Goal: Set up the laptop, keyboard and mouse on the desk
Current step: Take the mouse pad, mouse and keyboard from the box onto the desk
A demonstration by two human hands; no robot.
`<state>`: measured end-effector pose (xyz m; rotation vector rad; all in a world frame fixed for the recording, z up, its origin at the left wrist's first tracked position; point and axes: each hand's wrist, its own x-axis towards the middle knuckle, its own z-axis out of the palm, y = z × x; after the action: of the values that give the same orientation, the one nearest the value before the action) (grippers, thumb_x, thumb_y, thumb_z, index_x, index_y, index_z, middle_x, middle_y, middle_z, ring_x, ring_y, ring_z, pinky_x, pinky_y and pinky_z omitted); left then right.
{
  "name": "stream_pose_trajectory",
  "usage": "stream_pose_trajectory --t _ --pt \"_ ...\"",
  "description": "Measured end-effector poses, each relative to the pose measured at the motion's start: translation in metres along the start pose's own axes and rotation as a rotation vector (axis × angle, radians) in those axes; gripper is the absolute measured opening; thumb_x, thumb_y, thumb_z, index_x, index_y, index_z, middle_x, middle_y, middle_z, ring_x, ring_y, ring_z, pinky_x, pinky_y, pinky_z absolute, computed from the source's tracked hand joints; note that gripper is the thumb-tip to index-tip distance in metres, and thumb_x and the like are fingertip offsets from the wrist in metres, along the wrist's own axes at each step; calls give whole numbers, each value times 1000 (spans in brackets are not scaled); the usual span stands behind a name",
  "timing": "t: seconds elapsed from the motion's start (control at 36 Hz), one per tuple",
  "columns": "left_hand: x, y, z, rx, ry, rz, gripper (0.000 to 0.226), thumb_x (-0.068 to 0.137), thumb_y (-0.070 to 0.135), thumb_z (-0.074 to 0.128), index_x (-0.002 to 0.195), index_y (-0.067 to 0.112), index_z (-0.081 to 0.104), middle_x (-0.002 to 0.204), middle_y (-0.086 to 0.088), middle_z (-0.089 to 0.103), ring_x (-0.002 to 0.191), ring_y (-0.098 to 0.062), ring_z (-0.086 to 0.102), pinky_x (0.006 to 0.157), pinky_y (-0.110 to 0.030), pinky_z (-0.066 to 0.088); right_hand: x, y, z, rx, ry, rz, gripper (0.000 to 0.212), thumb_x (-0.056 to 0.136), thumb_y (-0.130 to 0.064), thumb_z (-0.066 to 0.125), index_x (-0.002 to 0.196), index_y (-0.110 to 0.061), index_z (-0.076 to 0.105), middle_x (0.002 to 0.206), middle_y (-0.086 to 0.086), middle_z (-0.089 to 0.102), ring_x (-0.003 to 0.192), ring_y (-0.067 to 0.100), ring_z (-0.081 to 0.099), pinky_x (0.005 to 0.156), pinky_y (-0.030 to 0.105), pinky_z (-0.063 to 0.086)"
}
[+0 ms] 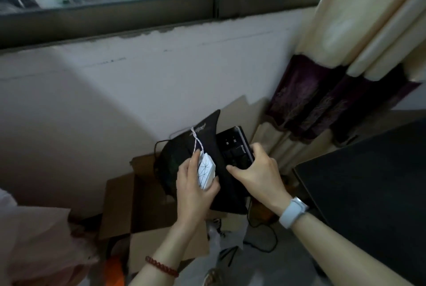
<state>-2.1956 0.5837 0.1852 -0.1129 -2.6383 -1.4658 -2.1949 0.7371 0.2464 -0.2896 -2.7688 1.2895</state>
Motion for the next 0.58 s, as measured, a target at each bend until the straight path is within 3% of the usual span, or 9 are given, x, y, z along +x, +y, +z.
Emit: stream_pose_trajectory --t 0.06,0.08,0.17,0.31,0.39,0.44,0.5,0.58 --pt "1 27 -3 -2 38 100 77 73 15 71 138 27 31 121 10 36 115 -15 44 95 -46 46 -6 -11 -29 20 56 -43 37 67 -31 76 85 -22 46 68 -19 57 64 -3 57 56 7 44" --pt "1 40 -3 -15 56 148 79 72 13 72 138 26 31 122 8 36 116 -17 43 96 -47 46 -10 -17 -44 30 81 -63 36 67 -30 77 85 -24 46 67 -21 55 62 -8 56 55 4 42" --pt "0 86 -3 -83 96 268 81 71 11 74 138 27 29 125 8 32 120 -17 41 98 -46 45 -25 -32 -90 41 157 -114 37 66 -29 78 86 -26 47 67 -21 56 67 -19 55 54 1 42" --pt "-17 155 7 -146 126 420 76 72 22 69 136 27 27 131 -3 36 123 -21 38 99 -48 43 -67 -43 -160 11 282 -156 43 65 -37 77 93 -31 45 70 -21 59 75 -16 58 59 7 50" --pt "-39 193 22 -181 119 490 80 73 17 73 136 27 25 135 -11 36 125 -22 36 100 -50 42 -99 -43 -199 -14 384 -215 54 66 -30 79 109 -26 47 77 -27 54 74 -26 52 62 -6 39" --pt "-56 213 33 -195 119 538 83 72 12 74 136 27 24 135 -13 35 125 -22 35 101 -49 40 -124 -41 -223 -39 426 -274 67 68 -24 79 126 -21 45 93 -22 58 86 -21 51 70 -11 34" --pt "-83 237 50 -232 105 578 83 73 12 74 137 26 23 136 -14 33 126 -20 32 104 -45 37 -157 -34 -250 -106 448 -339 75 70 -22 78 135 -20 40 107 -9 64 100 -4 55 81 -5 38" --pt "-126 266 72 -286 86 625 83 74 12 73 137 25 22 135 -15 32 127 -14 28 104 -33 31 -205 -18 -283 -215 495 -370 76 72 -22 75 138 -22 37 111 3 69 92 14 66 86 10 45"
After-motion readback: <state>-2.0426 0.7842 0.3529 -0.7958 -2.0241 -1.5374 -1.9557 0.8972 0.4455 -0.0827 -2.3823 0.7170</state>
